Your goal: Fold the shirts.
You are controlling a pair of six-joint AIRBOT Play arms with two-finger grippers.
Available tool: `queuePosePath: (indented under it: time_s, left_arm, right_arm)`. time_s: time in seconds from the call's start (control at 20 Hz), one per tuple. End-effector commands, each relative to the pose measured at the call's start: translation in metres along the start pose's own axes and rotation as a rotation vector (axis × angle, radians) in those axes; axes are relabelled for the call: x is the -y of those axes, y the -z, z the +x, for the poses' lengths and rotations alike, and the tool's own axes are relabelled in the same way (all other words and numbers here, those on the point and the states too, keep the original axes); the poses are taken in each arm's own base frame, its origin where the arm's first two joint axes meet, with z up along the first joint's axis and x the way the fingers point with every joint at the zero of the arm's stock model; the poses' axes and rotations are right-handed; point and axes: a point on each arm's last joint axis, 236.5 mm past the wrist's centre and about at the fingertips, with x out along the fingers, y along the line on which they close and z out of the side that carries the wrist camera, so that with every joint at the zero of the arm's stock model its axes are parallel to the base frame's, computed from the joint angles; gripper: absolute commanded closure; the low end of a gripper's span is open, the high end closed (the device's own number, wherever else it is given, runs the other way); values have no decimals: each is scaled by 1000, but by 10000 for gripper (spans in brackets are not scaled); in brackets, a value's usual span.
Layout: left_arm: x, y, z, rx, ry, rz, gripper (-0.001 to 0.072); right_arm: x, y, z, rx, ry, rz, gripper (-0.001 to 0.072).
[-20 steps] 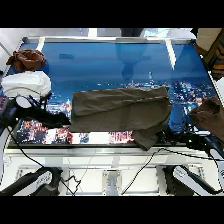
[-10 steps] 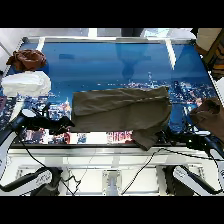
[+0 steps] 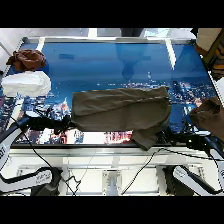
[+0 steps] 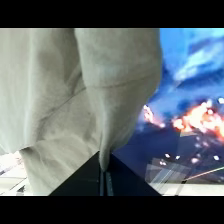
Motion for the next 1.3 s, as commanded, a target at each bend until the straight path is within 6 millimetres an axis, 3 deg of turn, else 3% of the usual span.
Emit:
queuePosePath:
  time_s: [0.0,0.15,0.35,0.5,0.65,0.8,0.9,1.1,1.25]
  left_arm:
    - [11,1,0,-5,48,-1,693]
    - [40,2,-3,-10,173,35,693]
    - [86,-7,-24,5,321,134,693]
    - [119,-27,-55,37,367,246,693]
    - [145,-49,-99,93,412,329,693]
    - [158,-66,-138,162,434,367,693]
    - [167,-74,-156,213,451,385,693]
    - [169,-94,-155,296,409,387,693]
    - [173,-118,-149,402,352,391,693]
  right_arm:
    - [6,-19,-1,81,27,-36,684]
    - [-18,-36,-5,143,-64,-63,685]
    - [-46,-66,-30,188,-96,-160,685]
    - [-76,-91,-60,235,-119,-263,686]
    - [-110,-103,-92,274,-153,-364,686]
    - [-140,-111,-122,319,-182,-449,686]
    - [-158,-127,-141,392,-203,-471,686]
    - [-176,-184,-174,669,-211,-404,687]
    - [-187,-216,-175,833,-126,-428,687]
